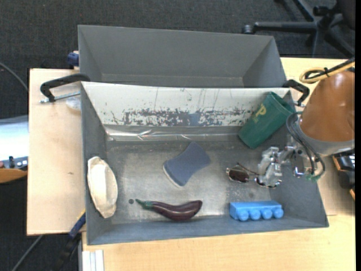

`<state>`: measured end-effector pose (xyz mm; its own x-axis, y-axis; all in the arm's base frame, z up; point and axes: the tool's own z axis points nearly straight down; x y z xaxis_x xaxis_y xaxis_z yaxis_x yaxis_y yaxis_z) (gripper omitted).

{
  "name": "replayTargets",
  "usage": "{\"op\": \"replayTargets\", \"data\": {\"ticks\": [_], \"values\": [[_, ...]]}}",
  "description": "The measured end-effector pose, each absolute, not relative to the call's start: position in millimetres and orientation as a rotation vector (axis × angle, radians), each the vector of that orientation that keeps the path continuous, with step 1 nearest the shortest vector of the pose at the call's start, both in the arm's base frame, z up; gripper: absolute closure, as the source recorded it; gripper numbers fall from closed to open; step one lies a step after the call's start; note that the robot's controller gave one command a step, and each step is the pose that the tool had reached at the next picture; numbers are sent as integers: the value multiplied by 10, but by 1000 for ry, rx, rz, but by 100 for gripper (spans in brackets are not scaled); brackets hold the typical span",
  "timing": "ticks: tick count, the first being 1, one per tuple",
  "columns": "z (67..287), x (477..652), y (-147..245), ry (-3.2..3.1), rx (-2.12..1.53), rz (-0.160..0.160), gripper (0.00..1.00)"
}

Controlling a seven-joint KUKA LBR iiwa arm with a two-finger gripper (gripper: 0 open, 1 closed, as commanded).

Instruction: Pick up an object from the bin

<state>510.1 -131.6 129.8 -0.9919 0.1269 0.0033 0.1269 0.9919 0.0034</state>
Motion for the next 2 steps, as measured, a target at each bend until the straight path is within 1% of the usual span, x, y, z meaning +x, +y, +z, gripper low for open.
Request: {"op": "replayTargets", "data": {"ticks": [1, 2], "values": [[1713, 5185, -1366, -3145, -214, -2, 100], [1964, 5219, -1331, -3140, -154, -5, 100]]}}
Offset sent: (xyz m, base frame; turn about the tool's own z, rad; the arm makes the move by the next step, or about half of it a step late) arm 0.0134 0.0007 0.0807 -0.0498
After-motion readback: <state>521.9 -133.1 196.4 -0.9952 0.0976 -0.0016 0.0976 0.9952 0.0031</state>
